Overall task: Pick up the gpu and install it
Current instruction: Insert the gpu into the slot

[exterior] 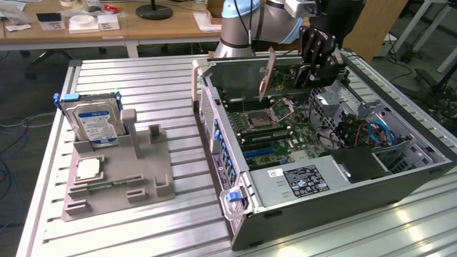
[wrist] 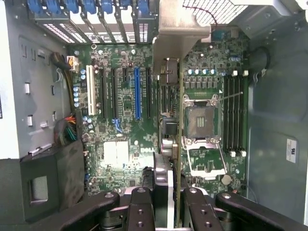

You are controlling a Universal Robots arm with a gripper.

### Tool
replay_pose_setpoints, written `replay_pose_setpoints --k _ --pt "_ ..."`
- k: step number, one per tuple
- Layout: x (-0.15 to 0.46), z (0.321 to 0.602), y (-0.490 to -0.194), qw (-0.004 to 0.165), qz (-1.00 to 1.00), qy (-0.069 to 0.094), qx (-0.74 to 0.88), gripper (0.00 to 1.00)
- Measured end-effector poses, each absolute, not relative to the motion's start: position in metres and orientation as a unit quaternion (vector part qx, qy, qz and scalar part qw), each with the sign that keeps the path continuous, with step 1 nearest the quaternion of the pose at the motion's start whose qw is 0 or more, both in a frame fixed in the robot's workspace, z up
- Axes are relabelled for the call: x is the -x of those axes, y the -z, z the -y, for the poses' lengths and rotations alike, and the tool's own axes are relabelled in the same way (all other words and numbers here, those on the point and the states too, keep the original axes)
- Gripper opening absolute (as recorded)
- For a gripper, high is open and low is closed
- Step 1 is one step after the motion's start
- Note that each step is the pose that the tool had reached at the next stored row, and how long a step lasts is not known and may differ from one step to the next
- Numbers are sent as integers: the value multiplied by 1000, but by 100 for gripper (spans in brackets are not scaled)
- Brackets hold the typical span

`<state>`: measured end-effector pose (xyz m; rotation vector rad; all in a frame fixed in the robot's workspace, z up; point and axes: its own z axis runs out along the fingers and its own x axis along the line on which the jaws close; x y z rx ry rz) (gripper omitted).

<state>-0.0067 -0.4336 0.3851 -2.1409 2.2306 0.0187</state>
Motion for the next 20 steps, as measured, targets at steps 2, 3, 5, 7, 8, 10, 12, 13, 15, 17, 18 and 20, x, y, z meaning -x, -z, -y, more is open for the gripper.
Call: replay_pose_setpoints --k 2,3,5,7,8,10,12,13,15,17,18,20 --pt "7 434 -382 25 -721 -6 692 28" --pt "7 434 -380 25 -721 -6 692 28" --pt "7 434 -378 25 -721 -6 692 28" --pt "7 434 -377 24 -721 -6 692 28" --pt "7 434 -377 24 -721 -6 692 28" --pt "7 434 -377 24 -721 -7 692 28" --pt "7 434 -376 24 -721 -7 692 28" --pt "8 434 -376 24 -721 -7 692 28" --pt "10 433 -373 24 -721 -7 692 28" --pt "11 433 -369 24 -721 -7 692 28" --pt "12 433 -367 24 -721 -7 692 28" --pt "12 433 -363 24 -721 -7 692 28"
